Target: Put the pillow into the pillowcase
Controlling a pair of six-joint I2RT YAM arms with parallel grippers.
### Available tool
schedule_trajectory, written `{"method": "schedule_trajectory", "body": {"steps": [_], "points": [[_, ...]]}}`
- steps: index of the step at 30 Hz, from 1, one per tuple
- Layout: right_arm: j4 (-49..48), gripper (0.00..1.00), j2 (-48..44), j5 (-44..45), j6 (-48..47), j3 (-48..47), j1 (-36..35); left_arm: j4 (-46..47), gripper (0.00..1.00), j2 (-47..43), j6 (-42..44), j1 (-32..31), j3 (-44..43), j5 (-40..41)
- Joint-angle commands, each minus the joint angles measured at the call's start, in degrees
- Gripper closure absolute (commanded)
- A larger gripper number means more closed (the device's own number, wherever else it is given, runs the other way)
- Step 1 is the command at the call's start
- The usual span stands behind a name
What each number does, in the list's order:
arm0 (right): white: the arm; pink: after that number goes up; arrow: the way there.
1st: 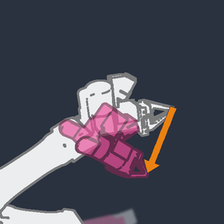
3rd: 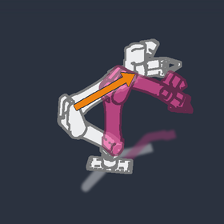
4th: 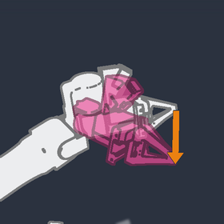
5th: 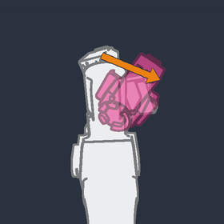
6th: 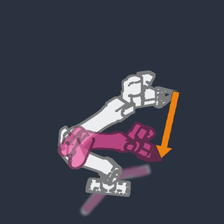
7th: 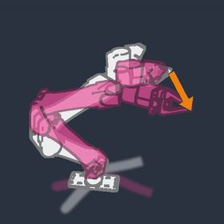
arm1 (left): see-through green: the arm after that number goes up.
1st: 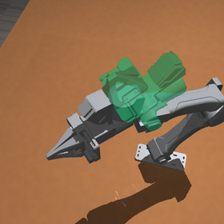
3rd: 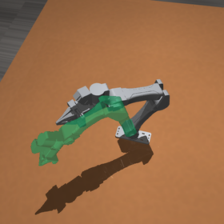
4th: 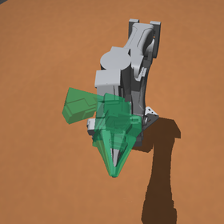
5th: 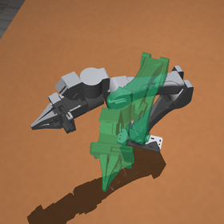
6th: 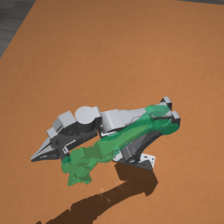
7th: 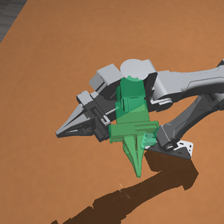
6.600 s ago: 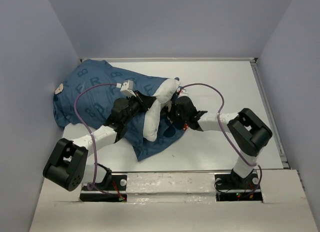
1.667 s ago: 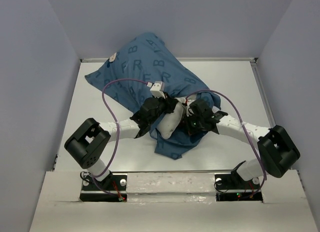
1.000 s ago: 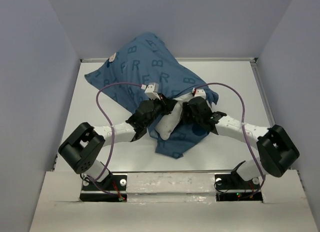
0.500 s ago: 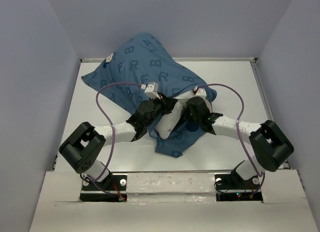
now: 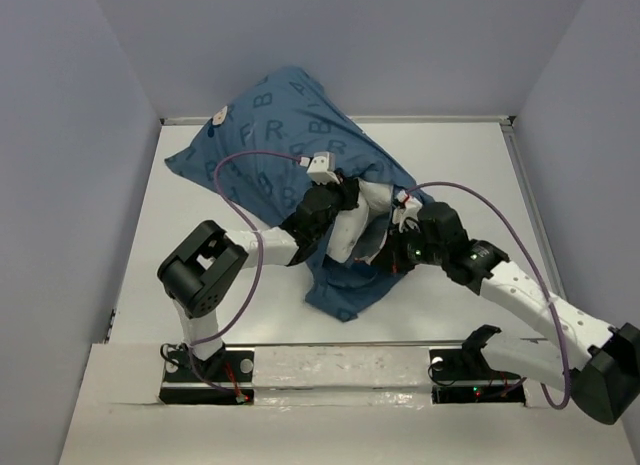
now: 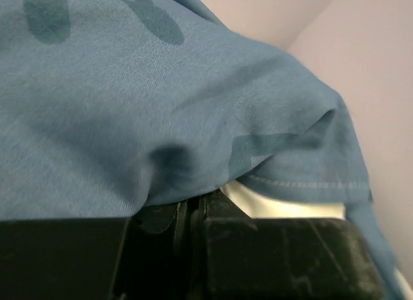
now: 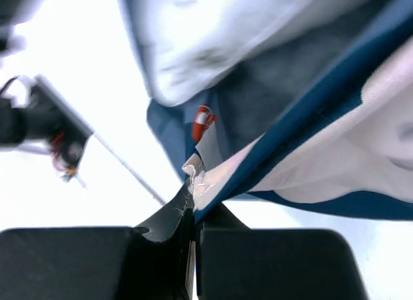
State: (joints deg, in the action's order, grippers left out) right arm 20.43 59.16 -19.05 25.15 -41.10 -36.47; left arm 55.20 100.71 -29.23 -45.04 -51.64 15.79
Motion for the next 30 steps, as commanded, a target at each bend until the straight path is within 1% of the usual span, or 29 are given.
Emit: {"method": "schedule_trajectory", "body": {"steps": [1, 3, 6, 7, 9, 12, 13, 14, 15, 16, 17, 18, 19, 20, 21, 22, 23, 24, 25, 26, 27, 28, 29, 30], "points": [[16.56, 1.0, -7.56, -20.5, -6.42, -12.92, -1.5, 8.44, 1.0, 4.58, 8.92, 2.23, -7.6, 11.45], [19.56, 1.0, -8.26, -22.68, -8.26, -19.41, -1.5, 8.87, 1.0, 5.37, 9.81, 2.58, -8.13, 10.76], [22.55, 1.0, -7.92, -24.8, -9.76, -24.36, -1.5, 7.83, 1.0, 5.99, 12.27, 3.11, -10.05, 9.7], [23.16, 1.0, -6.96, -28.38, -10.55, -25.16, -1.5, 6.77, 1.0, 5.91, 12.1, 3.37, -10.85, 9.44], [24.92, 1.0, -5.64, -32.44, -11.69, -25.61, -1.5, 5.89, 1.0, 5.55, 12.44, 3.81, -12.17, 7.42], [25.72, 1.0, -4.75, -31.93, -11.44, -24.55, -1.5, 1.68, 1.0, 7.04, 13.41, 3.73, -14.8, 4.87], [25.2, 1.0, -4.84, -30.97, -10.91, -24.99, -1.5, 1.58, 1.0, 7.31, 13.24, 3.55, -14.9, 4.43], [22.23, 1.0, -5.1, -28.79, -9.34, -26.3, -1.5, 1.49, 1.0, 7.14, 12.8, 3.29, -13.5, 2.42], [21.33, 1.0, -4.67, -25.72, -8.28, -27.79, -1.5, 1.58, 1.0, 6.53, 11.93, 2.85, -12.1, 1.18], [20.28, 1.0, -3.97, -19.16, -7.31, -29.11, -1.5, 2.1, 1.0, 5.39, 10.35, 1.37, -8.17, 0.65], [18.09, 1.0, -2.31, -7.18, -6.52, -31.38, -1.5, 2.28, 1.0, 2.33, 9.9, 0.4, -6.04, 0.3], [17.11, 1.0, -1.42, -0.1, -6.25, -32.19, -1.5, 1.85, 1.0, 0.13, 9.11, -0.48, -3.58, 0.12], [14.67, 1.0, -0.63, 6.33, -6.86, -32.55, -1.5, 1.67, 1.0, -2.42, 6.93, -1.19, 1.49, -0.32], [13.25, 1.0, 1.12, 11.87, -7.65, -32.29, -0.2, 0.97, 1.0, -8.1, 6.74, -2.33, 3.54, -0.76], [12.71, 1.0, 2.27, 24.98, -8.0, -32.98, 0.43, -0.6, 1.0, -10.77, 6.91, -2.86, 5.04, -0.33], [12.45, 1.0, 3.41, 30.16, -8.62, -33.25, 1.13, -6.28, 1.0, -13.4, 6.91, -2.95, 5.84, -0.5], [11.4, 1.0, 4.38, 32.73, -9.32, -33.17, 2.7, -10.07, 1.0, -15.52, 7.61, -2.95, 5.85, -1.37], [11.74, 1.0, 6.22, 31.63, -8.63, -33.6, 4.98, -13.16, 1.0, -19.37, 8.31, -2.95, 5.5, -1.9], [12.26, 0.95, 6.23, 30.4, -7.58, -34.21, 7.35, -16.32, 0.99, -21.32, 9.1, -2.95, 5.15, -2.51], [11.75, 0.45, 5.63, 28.12, -7.05, -33.09, 9.9, -22.53, 0.74, -24.82, 10.06, -2.87, 3.92, -2.52], [11.57, 0.22, 3.88, 26.19, -7.22, -32.21, 9.93, -25.55, 0.49, -26.6, 10.16, -2.86, 3.13, -2.0], [11.91, 0.05, 2.82, 23.99, -7.04, -31.33, 9.93, -29.84, 0.04, -30.44, 10.16, -2.86, 2.08, -1.73], [11.66, 0.04, 1.76, 22.14, -6.69, -30.54, 9.93, -31.28, 0.01, -30.48, 10.16, -2.86, 1.81, -1.82], [11.39, 0.04, 0.71, 19.78, -6.52, -29.66, 9.93, -32.6, 0.01, -34.14, 9.73, -2.78, 1.54, -1.73]]}}
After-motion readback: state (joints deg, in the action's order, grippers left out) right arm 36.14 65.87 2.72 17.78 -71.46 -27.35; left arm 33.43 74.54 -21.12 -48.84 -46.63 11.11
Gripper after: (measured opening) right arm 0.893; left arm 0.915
